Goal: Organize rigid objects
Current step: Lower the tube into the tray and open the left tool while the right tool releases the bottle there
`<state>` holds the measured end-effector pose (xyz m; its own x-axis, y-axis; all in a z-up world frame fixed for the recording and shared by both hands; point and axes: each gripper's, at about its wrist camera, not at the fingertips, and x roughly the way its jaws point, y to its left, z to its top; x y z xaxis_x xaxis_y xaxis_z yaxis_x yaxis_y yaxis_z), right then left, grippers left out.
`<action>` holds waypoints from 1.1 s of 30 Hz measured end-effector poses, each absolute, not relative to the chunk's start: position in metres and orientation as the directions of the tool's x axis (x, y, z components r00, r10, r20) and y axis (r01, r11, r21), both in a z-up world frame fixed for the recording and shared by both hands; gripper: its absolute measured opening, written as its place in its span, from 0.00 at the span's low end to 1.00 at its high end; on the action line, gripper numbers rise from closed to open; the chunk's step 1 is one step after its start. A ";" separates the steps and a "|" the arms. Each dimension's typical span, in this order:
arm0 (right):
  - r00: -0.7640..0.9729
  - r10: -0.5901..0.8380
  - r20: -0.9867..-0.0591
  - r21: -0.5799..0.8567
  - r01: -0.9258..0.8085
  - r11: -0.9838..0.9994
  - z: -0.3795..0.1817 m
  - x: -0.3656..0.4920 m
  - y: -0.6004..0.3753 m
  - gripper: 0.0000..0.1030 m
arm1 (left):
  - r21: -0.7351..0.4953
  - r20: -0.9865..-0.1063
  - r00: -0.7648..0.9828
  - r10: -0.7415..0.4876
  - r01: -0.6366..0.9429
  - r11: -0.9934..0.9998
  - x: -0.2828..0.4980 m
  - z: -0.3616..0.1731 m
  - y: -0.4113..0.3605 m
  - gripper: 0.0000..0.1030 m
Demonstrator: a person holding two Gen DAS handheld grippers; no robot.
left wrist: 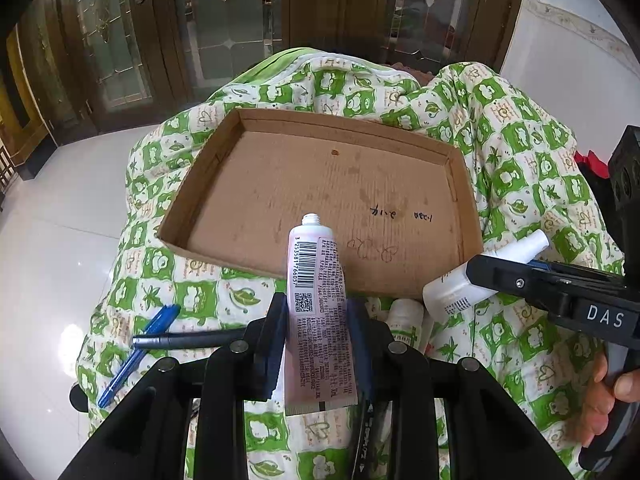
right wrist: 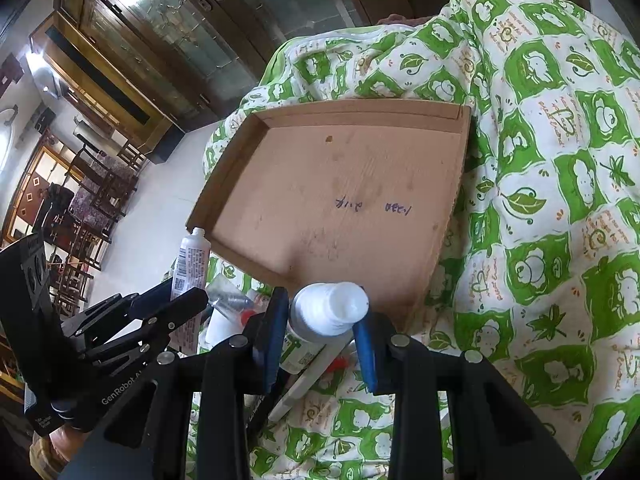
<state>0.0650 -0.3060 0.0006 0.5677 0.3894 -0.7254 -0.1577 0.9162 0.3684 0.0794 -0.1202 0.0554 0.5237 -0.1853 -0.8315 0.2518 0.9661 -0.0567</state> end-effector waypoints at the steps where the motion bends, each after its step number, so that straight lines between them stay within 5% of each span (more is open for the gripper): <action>1: 0.569 0.388 -0.725 0.367 -0.157 0.917 0.002 0.067 -0.306 0.30 | -0.057 -0.831 0.524 -0.186 0.252 0.966 0.083 0.056 -0.121 0.30; 29: 0.438 0.364 -0.822 0.382 -0.050 0.923 -0.040 0.167 -0.305 0.29 | -0.127 -0.887 0.413 -0.208 0.214 0.969 0.197 -0.005 -0.137 0.31; 30: 0.439 0.363 -0.822 0.383 -0.048 0.923 -0.040 0.167 -0.305 0.29 | -0.127 -0.886 0.414 -0.208 0.214 0.969 0.196 -0.004 -0.137 0.33; 33: 0.454 0.373 -0.809 0.399 -0.040 0.916 -0.040 0.165 -0.308 0.30 | -0.134 -0.877 0.429 -0.216 0.213 0.968 0.191 0.003 -0.135 0.63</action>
<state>0.1654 -0.3077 -0.0400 0.4542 0.3726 -0.8092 -0.0400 0.9159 0.3993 0.1912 -0.1345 0.0026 0.4295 -0.2161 -0.8768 0.2126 0.9678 -0.1344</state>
